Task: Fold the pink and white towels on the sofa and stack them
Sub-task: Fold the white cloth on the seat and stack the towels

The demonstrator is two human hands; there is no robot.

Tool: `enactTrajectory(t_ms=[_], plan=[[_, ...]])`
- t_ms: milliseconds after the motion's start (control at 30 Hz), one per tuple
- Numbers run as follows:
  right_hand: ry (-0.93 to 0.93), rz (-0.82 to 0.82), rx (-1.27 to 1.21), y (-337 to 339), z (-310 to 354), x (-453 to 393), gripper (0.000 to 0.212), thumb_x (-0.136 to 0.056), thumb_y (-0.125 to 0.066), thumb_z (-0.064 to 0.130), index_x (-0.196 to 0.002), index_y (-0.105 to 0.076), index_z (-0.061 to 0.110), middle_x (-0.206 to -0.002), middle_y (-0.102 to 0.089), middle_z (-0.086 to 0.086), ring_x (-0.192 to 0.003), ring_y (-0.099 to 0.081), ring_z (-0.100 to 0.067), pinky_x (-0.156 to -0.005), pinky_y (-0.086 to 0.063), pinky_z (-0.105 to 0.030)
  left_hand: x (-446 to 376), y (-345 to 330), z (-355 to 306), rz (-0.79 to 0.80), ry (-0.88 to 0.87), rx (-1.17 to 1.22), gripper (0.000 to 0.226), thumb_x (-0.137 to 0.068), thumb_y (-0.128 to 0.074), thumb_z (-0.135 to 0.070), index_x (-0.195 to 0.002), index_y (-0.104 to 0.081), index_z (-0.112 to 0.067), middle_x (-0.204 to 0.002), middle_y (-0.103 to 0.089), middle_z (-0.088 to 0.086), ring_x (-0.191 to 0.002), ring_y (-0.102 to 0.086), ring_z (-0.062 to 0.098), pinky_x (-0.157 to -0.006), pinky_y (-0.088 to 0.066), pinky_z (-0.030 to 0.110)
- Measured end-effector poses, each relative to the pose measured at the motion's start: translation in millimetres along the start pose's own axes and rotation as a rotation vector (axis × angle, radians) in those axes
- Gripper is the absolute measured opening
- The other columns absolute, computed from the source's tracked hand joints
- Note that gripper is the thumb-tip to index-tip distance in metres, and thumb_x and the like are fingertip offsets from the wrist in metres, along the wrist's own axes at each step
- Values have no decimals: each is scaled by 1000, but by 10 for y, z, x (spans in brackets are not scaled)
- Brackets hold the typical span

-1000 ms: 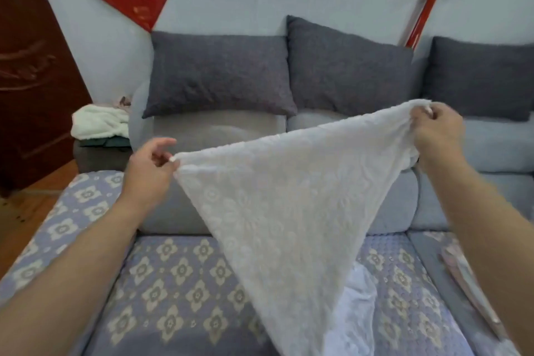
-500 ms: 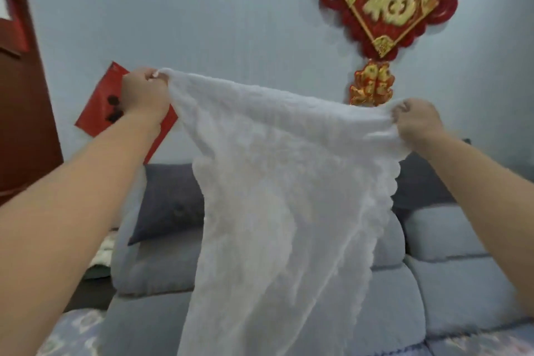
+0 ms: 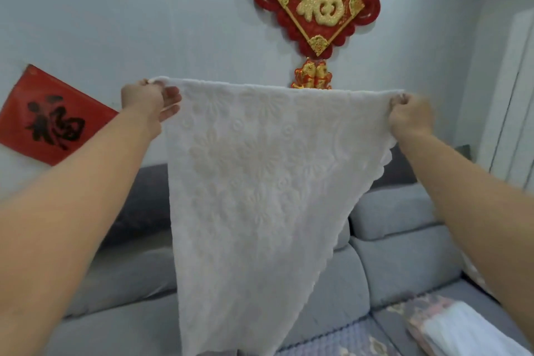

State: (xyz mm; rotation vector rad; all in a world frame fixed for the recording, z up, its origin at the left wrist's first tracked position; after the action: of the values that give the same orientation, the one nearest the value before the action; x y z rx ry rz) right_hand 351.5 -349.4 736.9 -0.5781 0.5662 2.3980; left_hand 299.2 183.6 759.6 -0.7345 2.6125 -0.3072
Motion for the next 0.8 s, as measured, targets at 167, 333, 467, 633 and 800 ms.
enactTrajectory(t_ms=[167, 333, 467, 633, 800], plan=[[9, -27, -5, 627, -286, -274, 23, -94, -51, 15, -77, -66, 17, -83, -65, -7, -87, -65, -31, -72, -53, -33, 210, -713, 329, 25, 26, 61, 33, -105, -37, -13, -137, -42, -11, -93, -71, 5, -86, -73, 19, -78, -60, 37], [-4, -47, 23, 1277, -547, -417, 24, -101, -47, 10, -84, -63, 17, -69, -51, 2, -61, -46, -7, -46, -33, -3, 481, -1461, 593, 96, 58, 95, 22, -105, -34, -13, -118, -51, -16, -92, -69, 4, -88, -70, 20, -77, -57, 35], [-223, -132, 69, 1766, -1120, -442, 23, -90, -55, 30, -101, -68, 16, -89, -59, -7, -84, -61, -23, -79, -53, -33, 755, -2000, 945, 165, 103, 38, 22, -103, -34, -13, -110, -54, -19, -88, -69, 1, -81, -69, 16, -76, -55, 30], [-410, -271, -226, 2130, -1449, -349, 21, -100, -43, 14, -95, -63, 15, -83, -64, -9, -61, -66, -29, -63, -60, -38, 938, -2383, 1107, 140, -9, -88, 23, -90, -50, -10, -70, -50, -22, -70, -48, -3, -61, -47, 13, -56, -41, 20], [-262, -220, -191, 2178, -1374, -592, 30, -95, -37, 21, -106, -64, 20, -102, -68, -1, -85, -64, -20, -74, -57, -40, 1009, -2443, 1013, 143, -3, -63, 22, -79, -44, -8, -64, -55, -21, -68, -53, -5, -65, -52, 16, -58, -41, 24]])
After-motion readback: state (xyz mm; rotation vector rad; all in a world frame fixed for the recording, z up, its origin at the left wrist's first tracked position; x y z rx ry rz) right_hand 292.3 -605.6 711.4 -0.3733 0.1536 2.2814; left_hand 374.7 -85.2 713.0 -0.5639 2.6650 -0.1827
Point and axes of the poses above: each hand's wrist, its own x-axis away from the middle knuckle, its own y-axis out of the back of the hand, z = x × y, the point moved 8 cm from there along -x, towards the middle knuckle
